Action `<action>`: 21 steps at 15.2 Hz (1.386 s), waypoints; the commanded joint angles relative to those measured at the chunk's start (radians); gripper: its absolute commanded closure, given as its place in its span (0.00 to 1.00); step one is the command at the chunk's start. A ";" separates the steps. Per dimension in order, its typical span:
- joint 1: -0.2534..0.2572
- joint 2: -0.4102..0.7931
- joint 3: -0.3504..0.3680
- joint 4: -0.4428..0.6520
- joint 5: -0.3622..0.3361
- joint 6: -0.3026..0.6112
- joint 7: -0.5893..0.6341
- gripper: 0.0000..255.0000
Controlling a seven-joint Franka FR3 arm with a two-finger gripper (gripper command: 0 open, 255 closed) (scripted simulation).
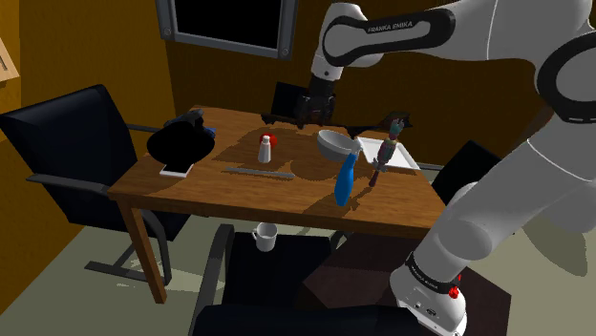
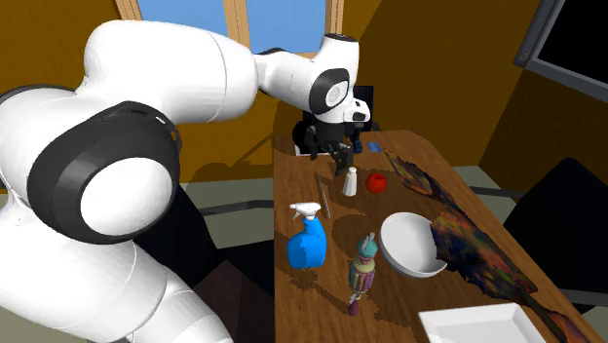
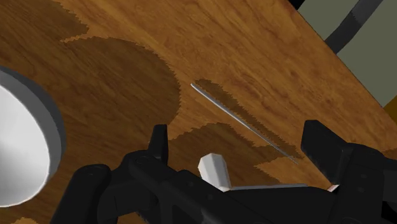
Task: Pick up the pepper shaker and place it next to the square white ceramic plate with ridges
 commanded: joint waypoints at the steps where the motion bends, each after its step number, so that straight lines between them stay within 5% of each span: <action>1: -0.001 0.087 0.001 0.056 0.002 0.027 0.008 0.00; 16: 0.001 0.690 0.000 0.601 0.015 0.055 0.067 0.00; 21: 0.004 0.712 0.001 0.566 0.016 0.111 0.066 0.00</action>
